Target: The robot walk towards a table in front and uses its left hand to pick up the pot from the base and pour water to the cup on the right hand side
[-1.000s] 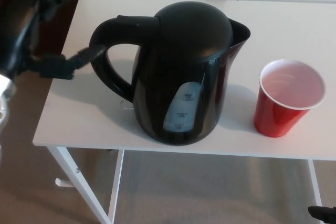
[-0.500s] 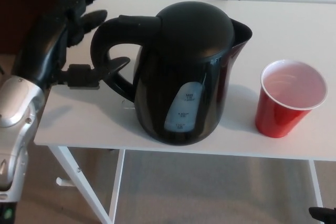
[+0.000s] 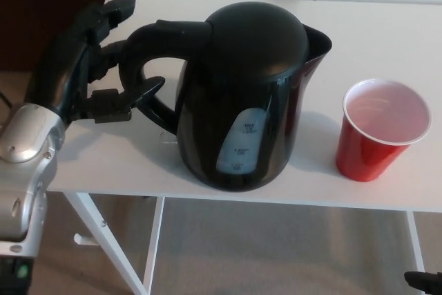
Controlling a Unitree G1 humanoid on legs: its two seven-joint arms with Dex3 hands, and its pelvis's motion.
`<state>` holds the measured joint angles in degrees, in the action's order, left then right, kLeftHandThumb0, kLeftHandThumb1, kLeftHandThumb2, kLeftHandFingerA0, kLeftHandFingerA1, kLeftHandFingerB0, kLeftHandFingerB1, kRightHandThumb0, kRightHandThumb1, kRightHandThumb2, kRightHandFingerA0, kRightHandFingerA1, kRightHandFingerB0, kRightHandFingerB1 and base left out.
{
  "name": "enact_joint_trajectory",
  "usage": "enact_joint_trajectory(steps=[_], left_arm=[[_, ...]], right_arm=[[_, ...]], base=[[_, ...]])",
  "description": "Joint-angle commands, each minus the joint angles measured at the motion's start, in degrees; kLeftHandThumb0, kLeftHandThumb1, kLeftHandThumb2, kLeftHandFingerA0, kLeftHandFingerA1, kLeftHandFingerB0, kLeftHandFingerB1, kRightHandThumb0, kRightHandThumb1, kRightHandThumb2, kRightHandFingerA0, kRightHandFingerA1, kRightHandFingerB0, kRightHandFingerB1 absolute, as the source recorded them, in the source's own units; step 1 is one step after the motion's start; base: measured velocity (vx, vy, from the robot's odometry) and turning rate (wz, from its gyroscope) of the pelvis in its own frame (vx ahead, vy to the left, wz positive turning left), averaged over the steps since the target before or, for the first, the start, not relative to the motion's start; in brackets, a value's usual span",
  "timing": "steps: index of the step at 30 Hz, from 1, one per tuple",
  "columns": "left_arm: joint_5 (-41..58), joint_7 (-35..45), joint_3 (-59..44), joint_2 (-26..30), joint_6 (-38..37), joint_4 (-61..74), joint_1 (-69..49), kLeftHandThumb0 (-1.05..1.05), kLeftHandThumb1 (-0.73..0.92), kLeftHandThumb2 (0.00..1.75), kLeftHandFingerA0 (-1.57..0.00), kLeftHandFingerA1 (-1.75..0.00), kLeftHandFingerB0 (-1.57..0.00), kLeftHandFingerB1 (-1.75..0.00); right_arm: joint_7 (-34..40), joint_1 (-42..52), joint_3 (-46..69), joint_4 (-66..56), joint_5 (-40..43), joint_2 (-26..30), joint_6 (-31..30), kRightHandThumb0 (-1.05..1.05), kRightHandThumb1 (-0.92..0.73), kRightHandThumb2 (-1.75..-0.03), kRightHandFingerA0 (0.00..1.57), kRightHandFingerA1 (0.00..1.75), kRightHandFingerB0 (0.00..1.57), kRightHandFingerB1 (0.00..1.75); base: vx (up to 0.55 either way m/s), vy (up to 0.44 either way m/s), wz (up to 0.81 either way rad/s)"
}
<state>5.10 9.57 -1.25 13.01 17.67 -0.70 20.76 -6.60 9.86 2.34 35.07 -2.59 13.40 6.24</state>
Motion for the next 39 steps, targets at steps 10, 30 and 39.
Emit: enact_joint_trajectory(steps=[10, 30, 39], left_arm=[[-1.97, -2.77, -0.48, -0.93, -0.42, -1.95, 1.19, -0.43, 0.44, 0.64, -0.31, -0.41, -0.21, -0.36], [-6.88, -5.96, 3.15, -2.77, -2.42, -1.7, 1.66, -0.34, 0.51, 0.55, -0.4, -0.37, -0.28, -0.31], [-8.74, -6.91, 3.26, -2.56, -1.79, -3.87, 2.61, -0.34, 0.51, 0.55, -0.41, -0.37, -0.31, -0.32]], right_arm=[[0.04, 0.8, 0.83, -1.57, 0.13, 0.15, -2.17, -0.22, -0.56, -0.55, 0.43, 0.38, 0.43, 0.38], [0.54, 0.8, 0.86, -4.38, -0.44, 0.04, -2.36, -0.28, -0.54, -0.63, 0.43, 0.43, 0.44, 0.43], [0.27, 1.38, 0.77, -7.91, -0.16, -0.37, -4.2, -0.2, -0.56, -0.56, 0.43, 0.39, 0.44, 0.39]], base=[[0.0, 0.0, 0.0], [0.0, 0.0, 0.0], [0.0, 0.0, 0.0]])
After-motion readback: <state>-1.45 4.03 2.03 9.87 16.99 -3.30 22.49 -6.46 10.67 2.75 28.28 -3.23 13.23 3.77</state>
